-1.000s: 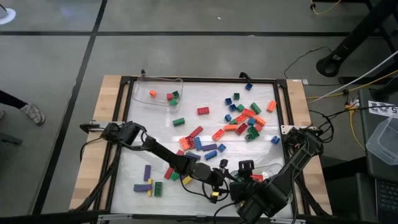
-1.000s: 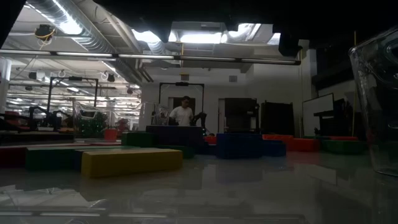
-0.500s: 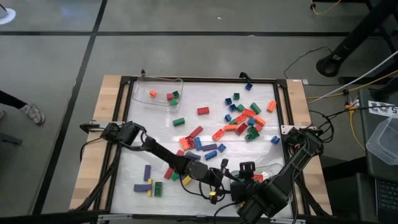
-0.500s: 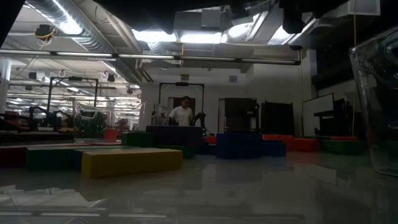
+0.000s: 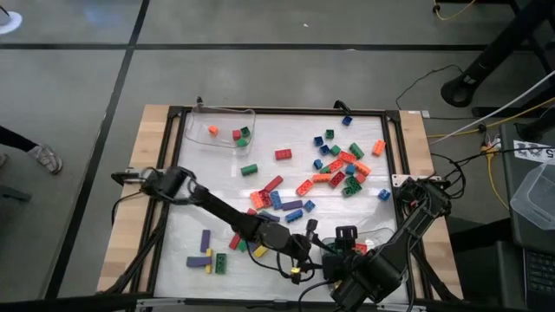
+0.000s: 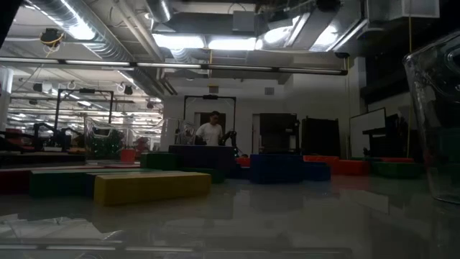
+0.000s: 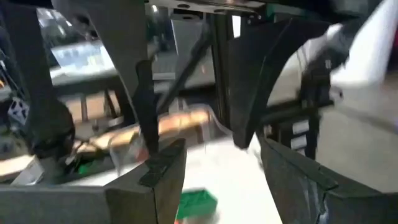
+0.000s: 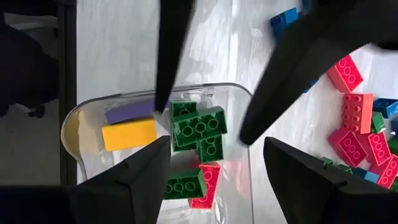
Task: Sort blocks by size
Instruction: Put the rectangular violet block into the bottom transparent bin
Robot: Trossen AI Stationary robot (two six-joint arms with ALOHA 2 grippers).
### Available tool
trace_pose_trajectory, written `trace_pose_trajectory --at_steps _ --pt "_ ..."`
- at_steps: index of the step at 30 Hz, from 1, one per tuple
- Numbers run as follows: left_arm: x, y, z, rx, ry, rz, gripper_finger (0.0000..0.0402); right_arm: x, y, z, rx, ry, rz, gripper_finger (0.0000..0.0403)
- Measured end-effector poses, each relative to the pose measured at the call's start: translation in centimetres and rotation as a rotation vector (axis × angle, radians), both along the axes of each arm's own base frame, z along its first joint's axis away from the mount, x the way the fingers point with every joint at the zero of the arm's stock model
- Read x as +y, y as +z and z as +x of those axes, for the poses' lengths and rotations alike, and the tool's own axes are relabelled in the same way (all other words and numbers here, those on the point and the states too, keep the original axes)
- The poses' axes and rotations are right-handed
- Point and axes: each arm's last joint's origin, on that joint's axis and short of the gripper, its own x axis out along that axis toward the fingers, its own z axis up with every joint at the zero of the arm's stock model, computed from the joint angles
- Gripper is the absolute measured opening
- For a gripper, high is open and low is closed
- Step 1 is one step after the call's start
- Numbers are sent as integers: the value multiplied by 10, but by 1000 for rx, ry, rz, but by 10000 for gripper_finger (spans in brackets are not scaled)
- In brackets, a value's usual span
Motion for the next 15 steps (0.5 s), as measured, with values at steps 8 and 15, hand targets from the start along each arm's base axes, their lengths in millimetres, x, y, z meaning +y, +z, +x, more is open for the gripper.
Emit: trace_pose_trajectory --at_steps 8,15 --pt "25 42 -46 465 84 78 196 4 1 5 -65 4 18 254" --pt "48 37 -75 793 197 165 196 1 1 5 -73 83 -51 254"
